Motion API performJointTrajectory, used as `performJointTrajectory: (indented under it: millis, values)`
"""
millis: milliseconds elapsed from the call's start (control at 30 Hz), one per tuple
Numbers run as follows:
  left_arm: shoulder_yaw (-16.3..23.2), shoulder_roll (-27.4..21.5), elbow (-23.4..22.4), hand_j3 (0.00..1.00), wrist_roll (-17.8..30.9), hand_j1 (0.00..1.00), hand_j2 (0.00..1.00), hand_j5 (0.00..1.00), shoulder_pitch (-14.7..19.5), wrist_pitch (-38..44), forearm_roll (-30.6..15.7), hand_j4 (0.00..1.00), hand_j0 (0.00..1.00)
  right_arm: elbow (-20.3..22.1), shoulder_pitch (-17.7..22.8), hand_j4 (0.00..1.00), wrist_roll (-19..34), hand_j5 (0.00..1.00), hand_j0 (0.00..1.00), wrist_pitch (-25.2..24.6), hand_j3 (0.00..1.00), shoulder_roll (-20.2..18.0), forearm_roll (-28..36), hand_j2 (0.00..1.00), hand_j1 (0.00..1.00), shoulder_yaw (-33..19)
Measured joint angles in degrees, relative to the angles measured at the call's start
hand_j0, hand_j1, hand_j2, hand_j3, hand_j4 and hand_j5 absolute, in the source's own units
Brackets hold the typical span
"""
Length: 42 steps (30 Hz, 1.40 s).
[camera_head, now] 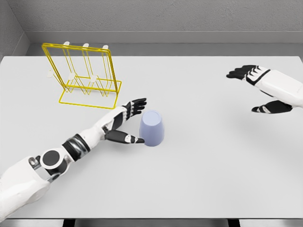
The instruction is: Place the cup on the cup holder with both arms
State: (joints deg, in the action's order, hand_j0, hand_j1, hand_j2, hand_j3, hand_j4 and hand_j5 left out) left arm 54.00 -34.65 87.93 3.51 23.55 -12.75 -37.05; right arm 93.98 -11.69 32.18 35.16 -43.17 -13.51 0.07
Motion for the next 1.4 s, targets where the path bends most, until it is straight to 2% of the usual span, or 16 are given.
performJointTrajectory:
  millis: [433, 500, 933, 967, 1000, 1033, 1067, 1200, 1300, 1400]
  values:
    - [1.4, 2.7, -0.5, 1.00, 0.0, 1.00, 1.00, 1.00, 2.2, 3.1, 0.1, 1.00, 1.00, 0.0, 0.2, 1.00, 0.0, 1.00, 1.00, 0.0, 1.00, 0.3, 0.1, 1.00, 1.00, -0.8]
    - [1.4, 3.2, -1.1, 1.00, 0.0, 1.00, 1.00, 1.00, 2.3, 3.2, 0.1, 1.00, 1.00, 0.0, 1.3, 1.00, 0.0, 1.00, 1.00, 0.0, 1.00, 0.3, 0.1, 1.00, 1.00, -1.4]
    - [2.5, 5.1, -2.7, 1.00, 0.0, 1.00, 1.00, 1.00, 2.4, 3.4, 0.3, 1.00, 1.00, 0.0, 1.3, 1.00, 0.0, 1.00, 1.00, 0.0, 1.00, 0.3, 0.1, 1.00, 1.00, -2.4]
    - [2.5, 5.2, -2.7, 0.96, 0.0, 0.96, 0.96, 0.96, 2.5, 3.4, 0.3, 0.96, 0.96, 0.0, 1.3, 1.00, 0.0, 1.00, 1.00, 0.0, 1.00, 0.3, 0.1, 1.00, 1.00, -2.4]
    - [2.5, 5.2, -2.7, 0.87, 0.0, 0.87, 0.87, 0.87, 2.5, 3.4, 0.3, 0.87, 0.87, 0.0, 1.3, 1.00, 0.0, 1.00, 1.00, 0.0, 1.00, 0.3, 0.1, 1.00, 1.00, -2.4]
    - [2.5, 5.2, -2.8, 0.85, 0.0, 0.85, 0.85, 0.85, 2.5, 3.3, 0.3, 0.85, 0.85, 0.0, 1.3, 1.00, 0.0, 1.00, 1.00, 0.0, 1.00, 0.3, 0.1, 1.00, 1.00, -2.4]
    - [2.5, 5.3, -2.8, 0.76, 0.0, 0.76, 0.76, 0.76, 2.5, 3.3, 0.3, 0.76, 0.76, 0.0, 1.3, 1.00, 0.0, 1.00, 1.00, 0.0, 1.00, 0.3, 0.1, 1.00, 1.00, -2.4]
    - [2.5, 5.3, -2.9, 0.60, 0.0, 0.60, 0.60, 0.60, 2.5, 3.0, 0.3, 0.60, 0.60, 0.1, 1.3, 1.00, 0.0, 1.00, 1.00, 0.0, 1.00, 0.3, 0.1, 1.00, 1.00, -2.4]
    - [2.4, 5.3, -2.9, 0.55, -0.1, 0.55, 0.55, 0.55, 2.5, 2.9, 0.2, 0.55, 0.55, 0.1, 1.3, 1.00, 0.0, 1.00, 1.00, 0.0, 1.00, 0.3, 0.1, 1.00, 1.00, -2.4]
    - [2.3, 5.3, -2.9, 0.56, -0.1, 0.56, 0.56, 0.56, 2.5, 2.8, 0.0, 0.56, 0.56, 0.1, 1.3, 1.00, 0.0, 1.00, 1.00, 0.0, 1.00, 0.3, 0.1, 1.00, 1.00, -2.5]
